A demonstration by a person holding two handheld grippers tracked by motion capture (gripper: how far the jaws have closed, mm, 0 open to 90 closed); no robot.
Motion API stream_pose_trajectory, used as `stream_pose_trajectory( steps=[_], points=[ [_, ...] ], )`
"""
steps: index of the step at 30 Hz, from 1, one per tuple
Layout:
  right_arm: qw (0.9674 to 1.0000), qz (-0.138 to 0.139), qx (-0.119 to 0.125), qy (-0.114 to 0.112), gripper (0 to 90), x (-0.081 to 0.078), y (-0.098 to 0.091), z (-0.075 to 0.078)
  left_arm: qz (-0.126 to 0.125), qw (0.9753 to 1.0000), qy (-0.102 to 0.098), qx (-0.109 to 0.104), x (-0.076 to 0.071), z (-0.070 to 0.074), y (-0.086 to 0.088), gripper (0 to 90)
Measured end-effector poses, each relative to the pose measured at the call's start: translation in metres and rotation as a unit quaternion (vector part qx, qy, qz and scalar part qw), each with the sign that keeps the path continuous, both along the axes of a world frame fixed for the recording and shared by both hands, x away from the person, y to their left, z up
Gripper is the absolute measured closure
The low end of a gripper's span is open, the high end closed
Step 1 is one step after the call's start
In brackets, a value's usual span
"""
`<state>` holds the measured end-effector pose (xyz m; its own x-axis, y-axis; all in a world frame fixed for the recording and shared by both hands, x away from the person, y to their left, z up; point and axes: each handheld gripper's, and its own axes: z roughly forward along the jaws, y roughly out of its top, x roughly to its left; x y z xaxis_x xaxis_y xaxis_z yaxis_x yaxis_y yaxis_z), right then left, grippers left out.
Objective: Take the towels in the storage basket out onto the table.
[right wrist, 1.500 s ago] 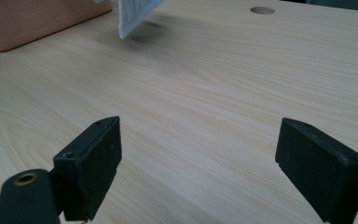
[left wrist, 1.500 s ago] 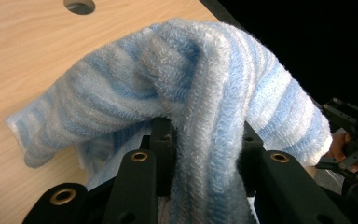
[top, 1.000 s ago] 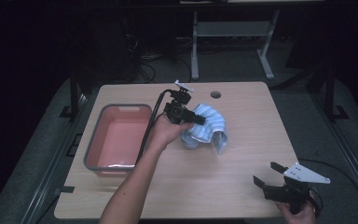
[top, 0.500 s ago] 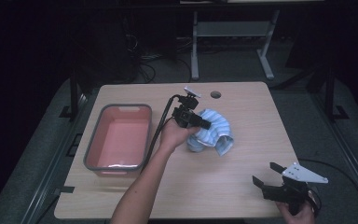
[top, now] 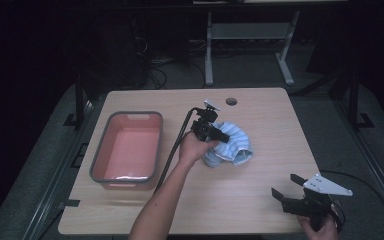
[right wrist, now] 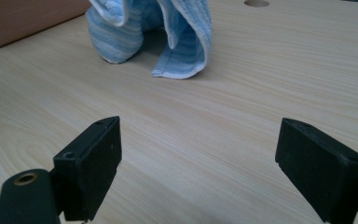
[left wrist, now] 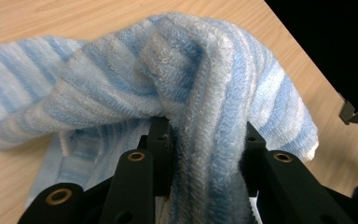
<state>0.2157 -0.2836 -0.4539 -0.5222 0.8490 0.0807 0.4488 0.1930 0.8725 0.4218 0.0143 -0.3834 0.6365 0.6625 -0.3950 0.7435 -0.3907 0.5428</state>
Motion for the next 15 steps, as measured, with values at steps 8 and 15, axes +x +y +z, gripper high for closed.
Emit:
stream_pose_trajectory(
  steps=[8,15],
  points=[
    [1.0000,-0.003,-0.003,0.005,13.7,0.000,-0.001,0.000,-0.006,0.9999,0.005,0.010,-0.001,-0.017,-0.013,65.6],
    [1.0000,-0.001,-0.006,0.006,13.7,0.000,0.000,-0.001,-0.007,0.9998,0.008,0.018,-0.001,-0.028,-0.015,62.6]
  ],
)
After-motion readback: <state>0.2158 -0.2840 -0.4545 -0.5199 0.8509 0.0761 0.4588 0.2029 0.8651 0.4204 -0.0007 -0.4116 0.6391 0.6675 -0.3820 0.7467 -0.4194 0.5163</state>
